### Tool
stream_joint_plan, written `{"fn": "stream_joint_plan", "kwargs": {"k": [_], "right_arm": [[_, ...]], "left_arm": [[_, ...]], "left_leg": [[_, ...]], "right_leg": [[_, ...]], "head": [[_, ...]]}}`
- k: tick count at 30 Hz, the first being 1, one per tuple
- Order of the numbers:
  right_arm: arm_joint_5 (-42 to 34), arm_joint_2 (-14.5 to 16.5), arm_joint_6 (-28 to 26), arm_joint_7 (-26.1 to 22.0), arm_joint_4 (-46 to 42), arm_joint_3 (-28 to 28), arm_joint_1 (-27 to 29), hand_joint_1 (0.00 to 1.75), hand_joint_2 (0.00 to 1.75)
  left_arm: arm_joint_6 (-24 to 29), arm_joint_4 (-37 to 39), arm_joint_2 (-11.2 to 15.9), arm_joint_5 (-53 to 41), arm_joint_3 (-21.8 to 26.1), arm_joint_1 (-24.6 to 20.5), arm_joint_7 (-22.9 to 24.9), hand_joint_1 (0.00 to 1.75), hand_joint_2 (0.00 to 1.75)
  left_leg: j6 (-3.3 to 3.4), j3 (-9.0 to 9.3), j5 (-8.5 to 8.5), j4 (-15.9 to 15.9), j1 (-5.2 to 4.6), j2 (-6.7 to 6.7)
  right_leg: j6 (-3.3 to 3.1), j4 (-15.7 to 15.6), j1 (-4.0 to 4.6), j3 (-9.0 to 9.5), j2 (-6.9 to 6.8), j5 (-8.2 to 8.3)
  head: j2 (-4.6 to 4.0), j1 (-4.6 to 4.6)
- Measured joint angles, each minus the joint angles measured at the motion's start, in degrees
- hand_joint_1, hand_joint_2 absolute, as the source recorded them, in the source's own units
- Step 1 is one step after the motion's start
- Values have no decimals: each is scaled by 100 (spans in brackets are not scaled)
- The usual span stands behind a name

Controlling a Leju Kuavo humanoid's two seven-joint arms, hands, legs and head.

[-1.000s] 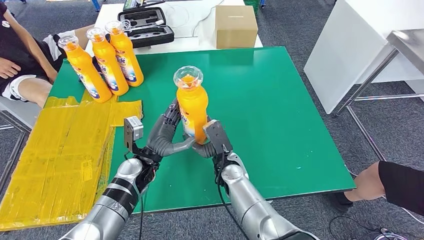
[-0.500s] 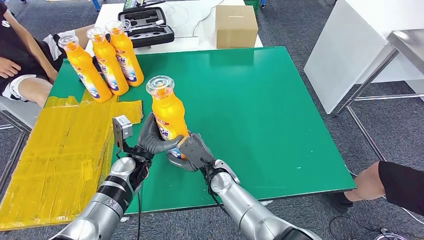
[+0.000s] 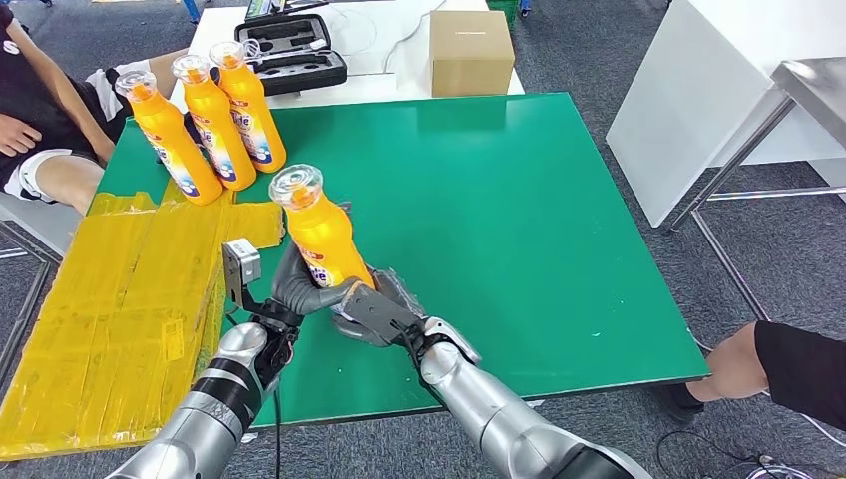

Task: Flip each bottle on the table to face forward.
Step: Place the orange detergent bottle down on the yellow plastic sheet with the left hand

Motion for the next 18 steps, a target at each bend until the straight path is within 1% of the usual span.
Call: {"fn": "stream_joint_plan", "kwargs": {"k": [12,16,18], "right_arm": [[228,2,-42,-1,70,-43,-14,175,175],[304,1,-97,-10,73,-67,-10,101,175],[343,1,-181,-37,70,-81,3,101,175]], "left_arm": [[63,2,-10,117,108,78,76,175,175],[99,-1,-10,182,112,84,87,175,175],[154,-17,-10,193,112,89,87,175,175]], "left_leg": [[0,0,0,0,0,1],[0,0,0,0,0,1],[0,0,0,0,0,1]], "right_leg": [[0,0,0,-2,0,0],[0,0,0,-2,0,0],[0,0,0,-2,0,0]], "head": [[0,0],[0,0],[0,0]]}}
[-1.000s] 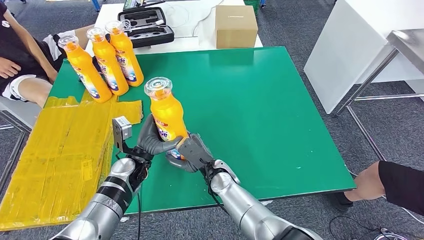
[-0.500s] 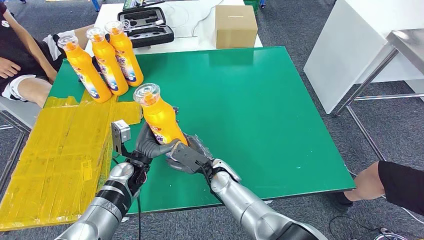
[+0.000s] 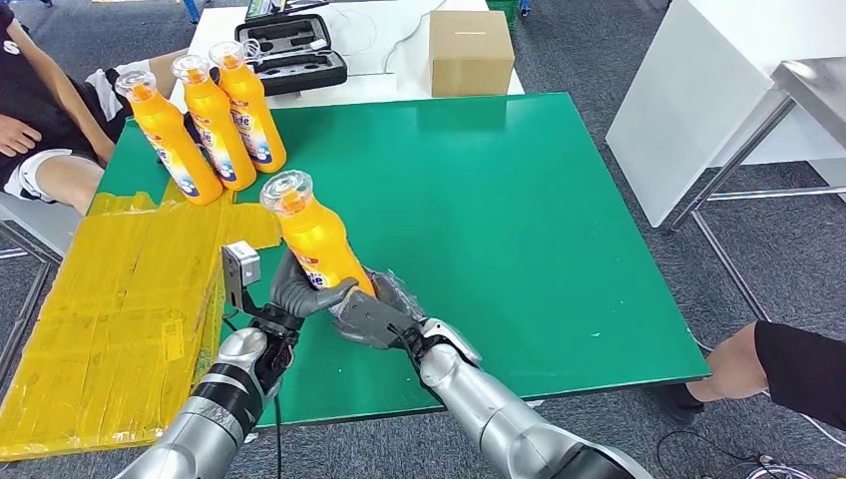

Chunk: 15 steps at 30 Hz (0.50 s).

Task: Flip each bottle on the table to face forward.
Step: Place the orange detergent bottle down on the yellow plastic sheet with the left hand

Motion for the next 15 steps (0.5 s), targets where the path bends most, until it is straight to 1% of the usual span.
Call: {"fn": "stream_joint_plan", "kwargs": {"k": [1,5,6,8,10,15], "right_arm": [[16,-1,-38,-16,-4,-10,8,101,175],[49,1,-91,-78,-25,-56,31,0,175],[54,1,-105,-95,-40,-63,49,0,175],[50,-14,-140,-150,-132,-92,124,0,87],[37,-69,-145,-211,-365,-134,263,0,0],[87,-335,11,-175,-1508,-287,793,0,0]], "left_arm": [[26,-15,-1,1,0,4,0,175,175],[101,-69,-8,3,2,16,11,175,175],[133,-80,-9,2,7,16,23,175,175],[223,-115,-8,-36,15,17,41,175,175],[438,-189,0,-207,20,17,23,175,175],[1381,-535,106,-978,109,7,17,175,175]], "left_leg": [[0,0,0,0,0,0],[0,0,0,0,0,0],[0,0,0,0,0,0],[0,0,0,0,0,-1],[0,-2,0,0,0,-2],[-1,-3,-1,0,0,-2]], "right_leg": [[0,0,0,0,0,0],[0,0,0,0,0,0],[0,0,0,0,0,0],[0,0,0,0,-1,0],[0,0,0,0,-1,0],[0,0,0,-2,-1,0]], "head": [[0,0],[0,0],[0,0],[0,0],[0,1],[0,-2]]}}
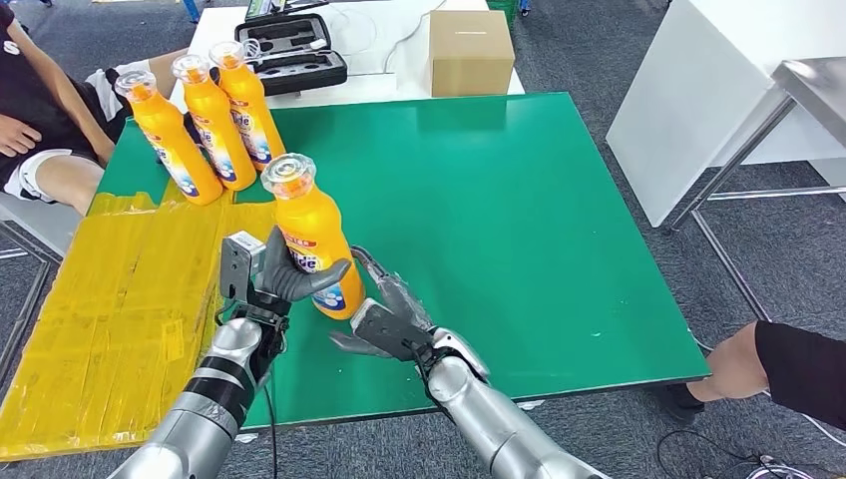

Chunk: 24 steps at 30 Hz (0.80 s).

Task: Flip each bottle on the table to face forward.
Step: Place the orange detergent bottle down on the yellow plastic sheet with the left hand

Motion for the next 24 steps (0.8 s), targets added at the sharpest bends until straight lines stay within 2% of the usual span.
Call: {"fn": "stream_joint_plan", "kwargs": {"k": [3,6,10,13,17,24], "right_arm": [[-224,-154,148,-50,-674,-154,301,0,0],[-729,-341,449,-79,-1395,-425,616,0,0],[-1096,-545,674,-102,-2263,-857,959,0,0],[-1247,-646,751,-135,-2743,-1104,1131,0,0],[-1440,-759,818,-217,-3193,-1311,1286,0,0],[-1576,-909,826,-260,-3599,-1435,1410,0,0]], "left_arm": [[833,-160,111,-775,38,-24,89,175,175],[1708,-205,319,-2020,39,-114,392,175,175],[2715,17,696,-3980,6,-340,959,175,175],[3254,405,1024,-5357,-22,-584,1575,175,175],[3508,1087,1510,-6967,-132,-920,2526,175,175],[3368,1899,2050,-8213,-414,-1163,3366,175,175]], "left_leg": [[0,0,0,0,0,0],[0,0,0,0,1,0],[0,1,0,0,1,4],[-2,1,1,0,2,6],[-3,1,2,0,4,11],[-5,-2,1,-1,6,12]], "right_leg": [[0,0,0,-1,0,0],[-1,0,1,-1,0,0],[-1,0,1,-2,1,1],[-2,1,2,-3,2,1],[-4,3,5,-7,6,2],[-14,3,7,-10,6,-3]], "head": [[0,1],[0,2],[0,3],[0,3],[0,2],[0,3]]}}
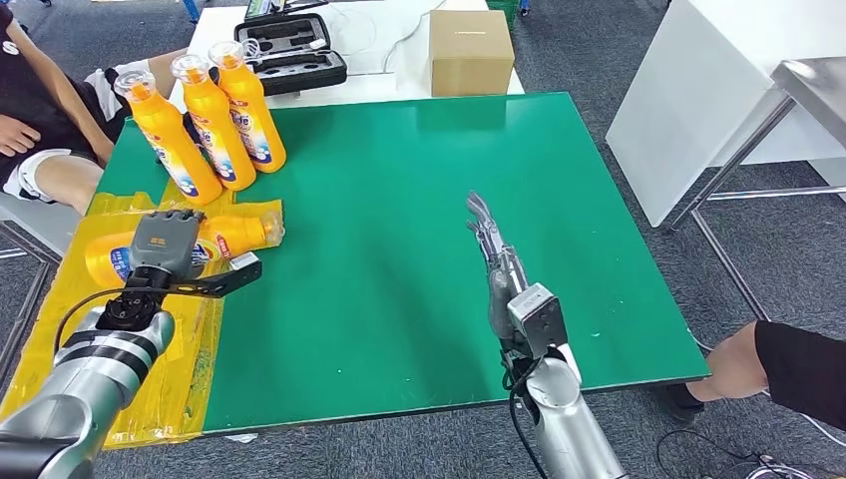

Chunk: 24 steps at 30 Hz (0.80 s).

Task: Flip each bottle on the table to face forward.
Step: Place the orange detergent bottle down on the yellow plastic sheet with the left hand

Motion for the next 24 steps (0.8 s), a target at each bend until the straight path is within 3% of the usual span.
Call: {"fn": "stream_joint_plan", "kwargs": {"k": [5,9,14,19,20,22,24], "right_arm": [[-42,-96,-3,-44,-183,-51,83,0,0],[-46,-133,-2,-47,-250,-74,108,0,175],[-64,-168,-1,-40,-276,-79,120,0,175],[-78,-190,13,20,-265,-80,113,0,175],[-80,-190,18,39,-257,-80,106,0,175],[-83,-189,29,70,-231,-80,83,0,175],[-83,-188,36,85,-200,-81,56,0,175]], "left_arm": [[-121,296,172,-141,-132,4,139,175,175],[-128,409,234,-161,-181,4,154,175,175],[-270,560,251,-134,-195,9,129,175,175],[-380,664,184,394,-11,43,-437,169,175],[-389,675,147,525,56,50,-575,154,175],[-398,688,55,824,222,77,-875,100,175],[-428,689,-54,1151,417,119,-1218,57,175]], "left_leg": [[-2,-5,-1,0,0,-3],[-2,-5,-1,0,0,-4],[-2,-5,-2,0,1,-3],[-3,-5,-2,0,1,-8],[-3,-5,-2,0,1,-10],[-2,-4,-2,0,1,-13],[-2,-4,-1,0,0,-13]], "right_leg": [[-1,-1,-1,-3,-1,0],[0,0,0,-3,-1,0],[-1,0,1,-3,-1,0],[-2,0,1,0,-3,-1],[-2,-1,1,2,-3,-2],[-2,-1,1,4,-4,-2],[-1,-1,0,4,-5,-2]], "head": [[0,1],[0,0],[0,1],[0,-1],[0,-1],[0,-1],[0,0]]}}
